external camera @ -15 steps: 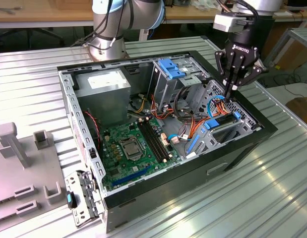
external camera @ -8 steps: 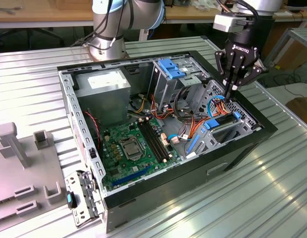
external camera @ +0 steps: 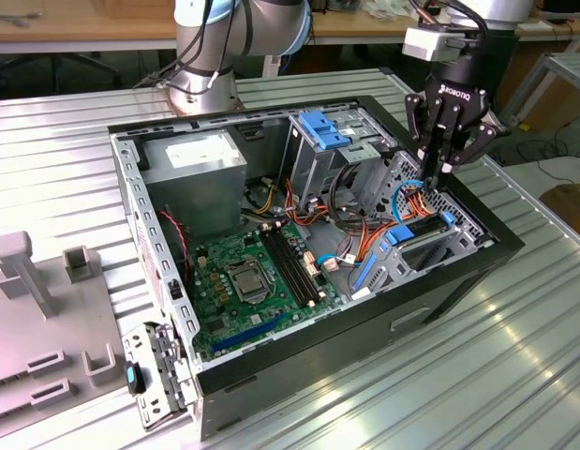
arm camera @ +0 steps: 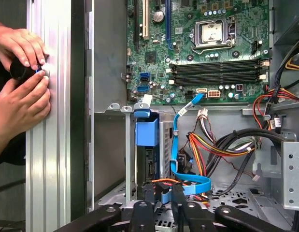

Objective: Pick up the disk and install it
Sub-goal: 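Insert the second disk wire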

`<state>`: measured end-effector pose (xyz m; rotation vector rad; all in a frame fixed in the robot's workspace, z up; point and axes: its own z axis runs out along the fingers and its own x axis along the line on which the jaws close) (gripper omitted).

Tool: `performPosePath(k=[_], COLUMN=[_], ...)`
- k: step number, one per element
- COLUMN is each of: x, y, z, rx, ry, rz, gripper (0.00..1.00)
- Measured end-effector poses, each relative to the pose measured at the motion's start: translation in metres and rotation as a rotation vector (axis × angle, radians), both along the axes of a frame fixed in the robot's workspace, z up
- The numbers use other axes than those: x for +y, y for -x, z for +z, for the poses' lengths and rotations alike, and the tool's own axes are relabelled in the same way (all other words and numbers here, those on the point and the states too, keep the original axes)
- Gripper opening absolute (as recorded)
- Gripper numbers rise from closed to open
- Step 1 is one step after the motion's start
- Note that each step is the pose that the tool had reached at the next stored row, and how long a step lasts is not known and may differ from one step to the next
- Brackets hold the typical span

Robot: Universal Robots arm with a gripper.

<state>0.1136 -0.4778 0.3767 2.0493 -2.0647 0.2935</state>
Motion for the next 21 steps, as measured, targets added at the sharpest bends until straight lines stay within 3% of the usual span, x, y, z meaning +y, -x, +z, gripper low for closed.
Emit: performPosePath(k=[1,12,15,21], x=[0.0000,-0.0003,-0.0003,-0.0011], y=[0.0000,0.0000,0.0000,0.0000], z=[-0.0001,-0.0076,-0.0088,-0.0098], rx=[0.0000,0.0000,0.0000,0.0000], ry=[-0.0001,0.0015,0.0094,0.0135], rz=[0.000,0.000,0.000,0.000], gripper=[0.29,0.29,0.16,0.16])
